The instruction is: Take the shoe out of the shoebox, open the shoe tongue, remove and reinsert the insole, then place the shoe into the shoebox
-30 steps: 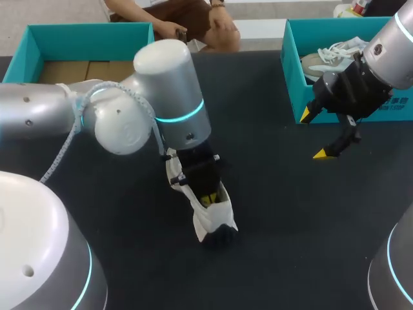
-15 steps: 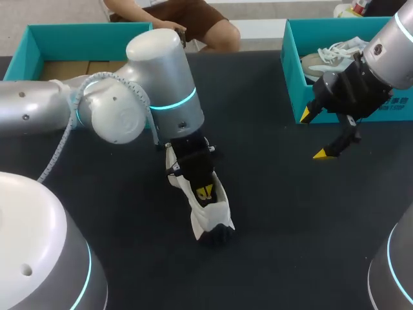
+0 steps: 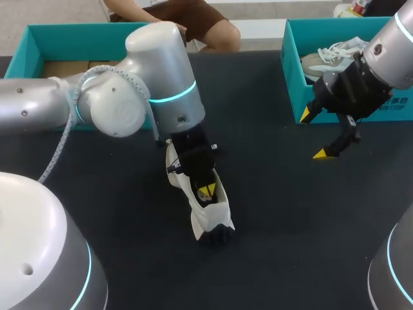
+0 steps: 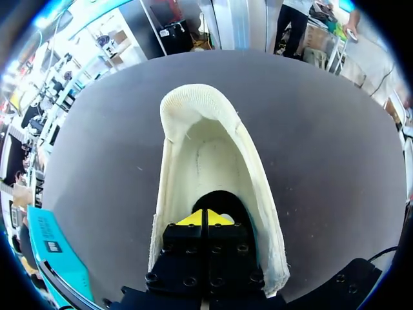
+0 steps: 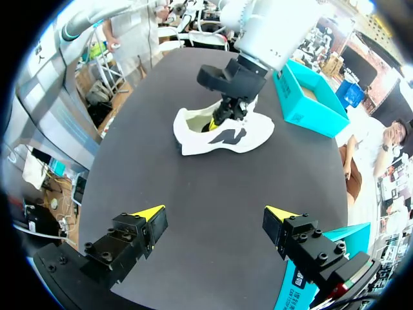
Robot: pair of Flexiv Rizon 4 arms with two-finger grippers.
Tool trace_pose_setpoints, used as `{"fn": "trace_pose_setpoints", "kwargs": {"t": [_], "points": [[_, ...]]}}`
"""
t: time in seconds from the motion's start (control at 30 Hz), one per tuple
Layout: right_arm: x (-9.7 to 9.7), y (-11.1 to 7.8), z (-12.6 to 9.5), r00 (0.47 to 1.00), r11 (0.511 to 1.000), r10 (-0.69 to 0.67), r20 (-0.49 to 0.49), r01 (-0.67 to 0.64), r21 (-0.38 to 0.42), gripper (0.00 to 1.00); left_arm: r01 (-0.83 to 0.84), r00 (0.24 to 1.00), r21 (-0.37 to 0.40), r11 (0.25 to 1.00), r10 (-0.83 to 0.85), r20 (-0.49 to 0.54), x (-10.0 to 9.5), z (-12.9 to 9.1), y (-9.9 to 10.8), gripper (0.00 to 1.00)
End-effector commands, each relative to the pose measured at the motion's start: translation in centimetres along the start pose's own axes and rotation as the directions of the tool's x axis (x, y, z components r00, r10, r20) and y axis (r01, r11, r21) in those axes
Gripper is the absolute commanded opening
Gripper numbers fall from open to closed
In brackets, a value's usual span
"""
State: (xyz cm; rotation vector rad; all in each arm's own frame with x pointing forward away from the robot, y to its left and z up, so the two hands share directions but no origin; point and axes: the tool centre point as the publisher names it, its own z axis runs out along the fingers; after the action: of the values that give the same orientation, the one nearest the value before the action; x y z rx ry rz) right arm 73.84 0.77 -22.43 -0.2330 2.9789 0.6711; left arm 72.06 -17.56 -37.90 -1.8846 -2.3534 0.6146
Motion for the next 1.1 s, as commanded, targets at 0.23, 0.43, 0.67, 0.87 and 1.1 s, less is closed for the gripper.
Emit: {"fn": "trace_pose_setpoints", "kwargs": {"t": [0.23,0.43,0.67,0.87,1.1], "points": [[0.0,0.0,0.1,1.000,1.000,0.000,0.001,0.000,0.001,1.00,-0.018,1.000,0.013,1.000,0.018,0.012,0.0,-2.3,-1.5,0.00],[0.0,0.0,0.1,1.000,1.000,0.000,0.001,0.000,0.001,1.00,-0.032,0.999,0.013,0.999,0.032,0.007,-0.1,-3.2,-2.2,0.00],[0.0,0.0,0.1,1.000,1.000,0.000,0.001,0.000,0.001,1.00,-0.037,0.999,0.000,0.999,0.037,-0.007,-0.2,-3.0,-1.8,0.00],[0.0,0.0,0.1,1.000,1.000,0.000,0.001,0.000,0.001,1.00,-0.064,0.998,-0.069,0.996,0.063,-0.015,-0.3,-0.7,-0.7,0.00],[0.0,0.0,0.1,1.000,1.000,0.000,0.001,0.000,0.001,1.00,-0.106,0.994,-0.140,0.984,0.101,-0.041,-0.3,1.3,-0.4,0.00]]}}
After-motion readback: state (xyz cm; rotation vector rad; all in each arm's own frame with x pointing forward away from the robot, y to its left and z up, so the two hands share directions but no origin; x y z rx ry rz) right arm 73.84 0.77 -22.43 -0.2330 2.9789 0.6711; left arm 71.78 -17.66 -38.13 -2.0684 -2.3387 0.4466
